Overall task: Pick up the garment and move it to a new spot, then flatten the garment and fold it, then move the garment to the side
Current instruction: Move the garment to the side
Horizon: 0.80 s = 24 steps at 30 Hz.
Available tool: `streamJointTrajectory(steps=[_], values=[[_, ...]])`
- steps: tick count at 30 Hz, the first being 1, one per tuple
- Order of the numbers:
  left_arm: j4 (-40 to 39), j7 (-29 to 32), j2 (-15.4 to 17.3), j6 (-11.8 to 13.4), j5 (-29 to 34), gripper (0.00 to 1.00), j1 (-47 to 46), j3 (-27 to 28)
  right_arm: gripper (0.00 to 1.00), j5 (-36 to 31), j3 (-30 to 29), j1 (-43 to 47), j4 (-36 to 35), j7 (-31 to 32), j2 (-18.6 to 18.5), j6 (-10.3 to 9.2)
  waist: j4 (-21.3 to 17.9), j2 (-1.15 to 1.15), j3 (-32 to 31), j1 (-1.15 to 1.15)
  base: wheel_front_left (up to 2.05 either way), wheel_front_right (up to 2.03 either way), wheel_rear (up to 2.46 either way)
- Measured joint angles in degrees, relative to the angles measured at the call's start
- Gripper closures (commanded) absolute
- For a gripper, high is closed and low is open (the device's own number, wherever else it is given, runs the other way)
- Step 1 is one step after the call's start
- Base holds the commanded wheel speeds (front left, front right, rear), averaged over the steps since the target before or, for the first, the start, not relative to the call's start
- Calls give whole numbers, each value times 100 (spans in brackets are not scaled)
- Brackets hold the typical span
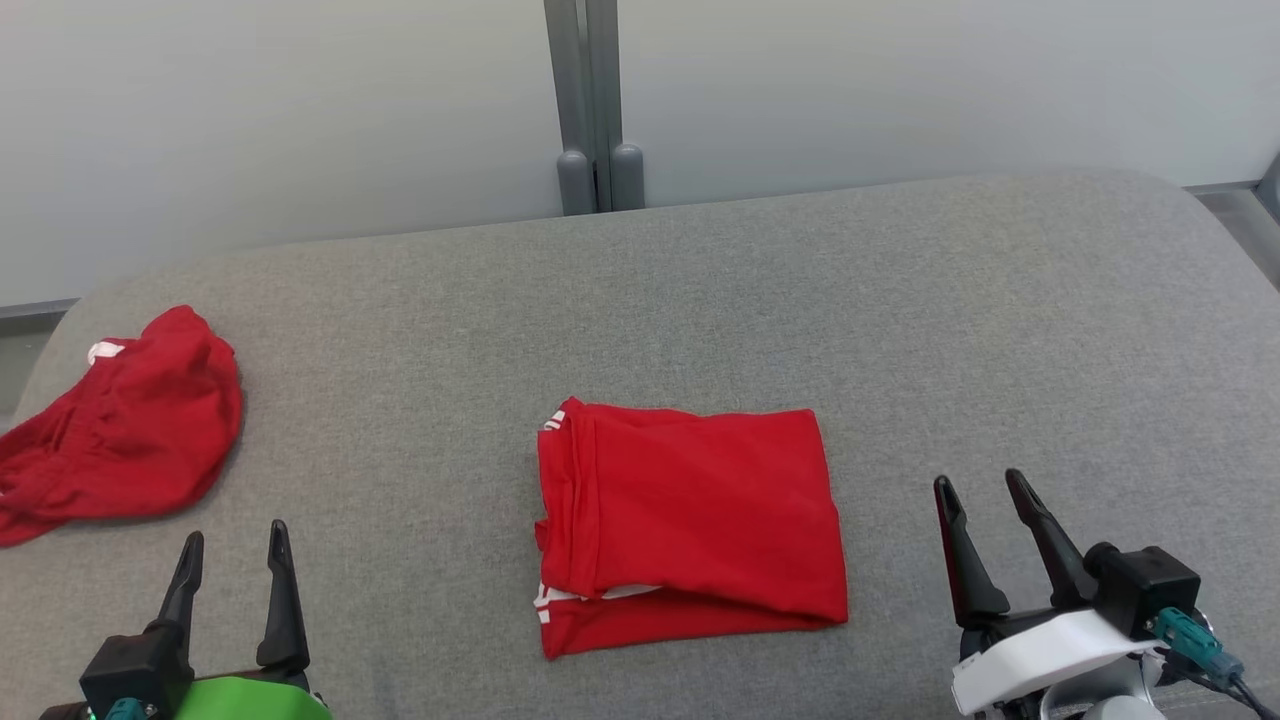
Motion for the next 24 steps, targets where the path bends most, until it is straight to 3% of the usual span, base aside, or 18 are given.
streamJointTrajectory(steps=[7, 14, 24], values=[[-5, 0, 8, 0, -7, 0, -12, -40, 0, -4, 328, -589, 260, 0, -156, 0, 36, 0, 84, 0, 0, 0, 0], [-9, 0, 23, 0, -16, 0, -150, -183, 0, -64, 798, -1673, 990, 278, -174, 0, 151, 0, 279, 0, 0, 0, 0], [21, 0, 67, 0, -75, 0, -465, -285, 0, -125, 886, -2493, 2689, 458, 42, 1, 412, 0, 721, 0, 0, 0, 0]])
